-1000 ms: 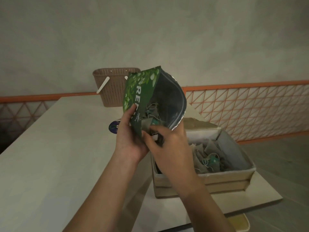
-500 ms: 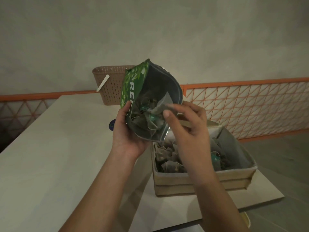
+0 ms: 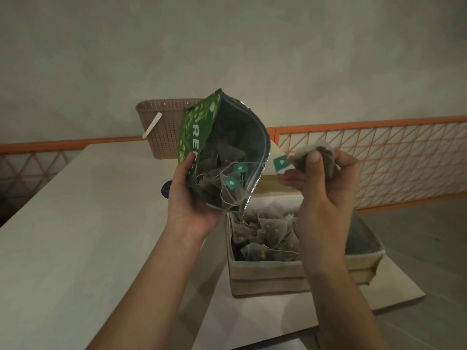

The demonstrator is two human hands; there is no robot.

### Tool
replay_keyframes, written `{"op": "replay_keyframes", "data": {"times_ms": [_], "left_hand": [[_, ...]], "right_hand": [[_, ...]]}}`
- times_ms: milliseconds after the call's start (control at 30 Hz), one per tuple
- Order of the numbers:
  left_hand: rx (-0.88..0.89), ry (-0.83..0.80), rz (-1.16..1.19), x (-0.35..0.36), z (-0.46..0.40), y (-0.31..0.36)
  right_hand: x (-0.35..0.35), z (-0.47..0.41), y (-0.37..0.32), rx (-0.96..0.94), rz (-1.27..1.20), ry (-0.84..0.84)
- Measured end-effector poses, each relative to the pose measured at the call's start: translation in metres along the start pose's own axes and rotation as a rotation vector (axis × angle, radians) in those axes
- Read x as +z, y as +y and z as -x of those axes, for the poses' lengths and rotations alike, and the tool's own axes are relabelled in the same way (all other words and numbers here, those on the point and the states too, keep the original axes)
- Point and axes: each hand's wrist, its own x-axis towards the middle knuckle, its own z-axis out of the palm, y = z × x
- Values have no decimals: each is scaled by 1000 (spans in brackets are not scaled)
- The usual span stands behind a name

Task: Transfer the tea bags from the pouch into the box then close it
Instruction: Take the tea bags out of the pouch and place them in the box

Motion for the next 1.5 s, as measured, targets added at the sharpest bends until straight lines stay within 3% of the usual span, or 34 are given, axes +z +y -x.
{"op": "replay_keyframes", "data": {"times_ms": [133, 500, 700, 800, 933, 1033, 1200, 1367, 1500], "left_hand": [[7, -12, 7, 0, 1, 1], [0, -28, 38, 3, 2, 1], [14, -14, 22, 0, -1, -4], [31, -1, 9, 3, 1, -6], [38, -21, 15, 7, 6, -8], [32, -20, 17, 5, 3, -8], [24, -34, 30, -2, -1, -6], [31, -35, 29, -3, -3, -5], [31, -45, 17, -2, -2, -5]], "right_hand": [[-5, 2, -2, -108, 12, 93], [-22, -4, 31, 106, 657, -258], [-4, 14, 24, -122, 518, -184], [3, 18, 25, -287, 694, -235], [6, 22, 33, -312, 963, -282], [1, 22, 37, -237, 888, -352], [-3, 13, 15, 132, 457, -334], [-15, 4, 7, 216, 318, -195], [-26, 0, 8, 198, 342, -193]]}}
